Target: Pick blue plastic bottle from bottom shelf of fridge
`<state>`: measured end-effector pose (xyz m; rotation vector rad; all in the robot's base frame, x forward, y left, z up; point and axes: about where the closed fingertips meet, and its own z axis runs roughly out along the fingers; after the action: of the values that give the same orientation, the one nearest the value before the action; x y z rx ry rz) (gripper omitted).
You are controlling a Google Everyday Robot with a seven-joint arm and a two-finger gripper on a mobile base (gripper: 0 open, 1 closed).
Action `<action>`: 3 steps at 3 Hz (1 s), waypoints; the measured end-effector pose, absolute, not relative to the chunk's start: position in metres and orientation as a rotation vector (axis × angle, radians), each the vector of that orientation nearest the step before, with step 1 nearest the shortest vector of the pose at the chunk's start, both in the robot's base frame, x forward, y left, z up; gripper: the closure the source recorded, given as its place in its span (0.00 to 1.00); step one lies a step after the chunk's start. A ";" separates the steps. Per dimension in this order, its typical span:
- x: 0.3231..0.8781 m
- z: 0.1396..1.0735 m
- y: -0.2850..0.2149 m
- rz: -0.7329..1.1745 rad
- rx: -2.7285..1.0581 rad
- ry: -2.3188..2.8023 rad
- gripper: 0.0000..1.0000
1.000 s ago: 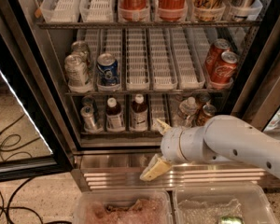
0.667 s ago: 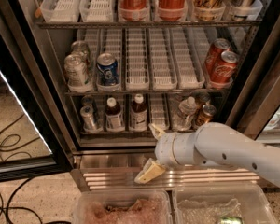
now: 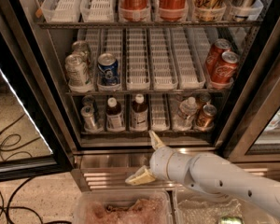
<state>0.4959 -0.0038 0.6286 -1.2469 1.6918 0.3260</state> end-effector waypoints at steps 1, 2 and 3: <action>0.510 0.633 -0.007 0.277 -1.130 1.641 0.00; 0.512 0.633 -0.005 0.281 -1.112 1.639 0.00; 0.511 0.630 -0.003 0.288 -1.102 1.636 0.00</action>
Offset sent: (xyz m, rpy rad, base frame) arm 0.0133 -0.0024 0.0036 0.0589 -0.0754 -0.0691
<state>0.5110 -0.0032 0.6303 -1.1021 1.6364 0.2877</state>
